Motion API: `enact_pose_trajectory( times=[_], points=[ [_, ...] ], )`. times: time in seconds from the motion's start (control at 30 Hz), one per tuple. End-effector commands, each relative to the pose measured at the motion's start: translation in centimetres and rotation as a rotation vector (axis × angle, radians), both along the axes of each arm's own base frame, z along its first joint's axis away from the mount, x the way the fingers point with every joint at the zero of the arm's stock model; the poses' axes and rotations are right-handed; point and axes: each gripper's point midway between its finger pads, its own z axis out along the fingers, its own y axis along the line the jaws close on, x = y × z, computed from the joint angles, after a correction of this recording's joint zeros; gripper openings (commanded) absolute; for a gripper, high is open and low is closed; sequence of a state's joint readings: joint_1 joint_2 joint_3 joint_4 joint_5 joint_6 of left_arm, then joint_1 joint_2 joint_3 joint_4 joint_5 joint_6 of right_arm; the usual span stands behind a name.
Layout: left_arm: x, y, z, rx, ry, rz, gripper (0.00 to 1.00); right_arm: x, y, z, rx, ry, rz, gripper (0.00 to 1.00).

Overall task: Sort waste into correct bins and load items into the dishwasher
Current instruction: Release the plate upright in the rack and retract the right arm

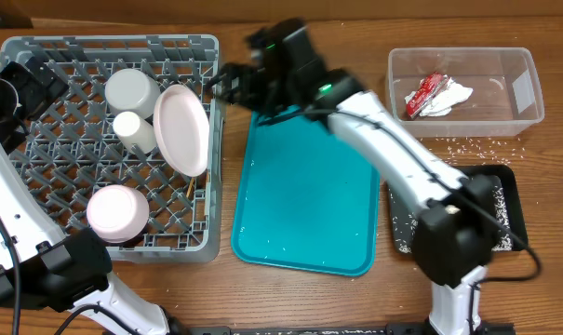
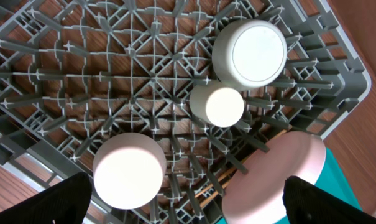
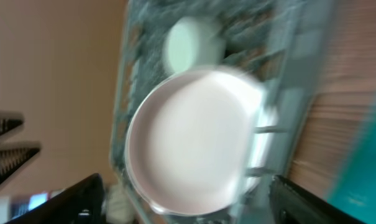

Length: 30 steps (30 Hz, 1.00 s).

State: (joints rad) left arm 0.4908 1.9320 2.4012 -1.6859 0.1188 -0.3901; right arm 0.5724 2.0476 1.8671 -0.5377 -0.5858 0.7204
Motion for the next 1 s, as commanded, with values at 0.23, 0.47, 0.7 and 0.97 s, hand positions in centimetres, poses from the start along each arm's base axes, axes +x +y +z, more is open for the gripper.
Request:
enact_pose_trajectory(
  times=[0.23,0.47,0.7,0.97],
  points=[
    [0.1,0.0,-0.1,-0.008,-0.001,0.008,1.0,1.1,-27.9,9.4,-0.316,-0.025,-0.652,0.96],
    [0.1,0.0,-0.1,-0.008,-0.001,0.008,1.0,-2.9,-38.3,5.4,-0.477,0.255,-0.86,1.0],
    [0.1,0.0,-0.1,-0.008,-0.001,0.008,1.0,-7.1,-44.5,2.8,-0.718,0.419,-1.0,1.0],
    [0.1,0.0,-0.1,-0.008,-0.001,0.008,1.0,-7.1,-44.6,1.9,-0.737,0.46,-0.997,1.0]
  ],
)
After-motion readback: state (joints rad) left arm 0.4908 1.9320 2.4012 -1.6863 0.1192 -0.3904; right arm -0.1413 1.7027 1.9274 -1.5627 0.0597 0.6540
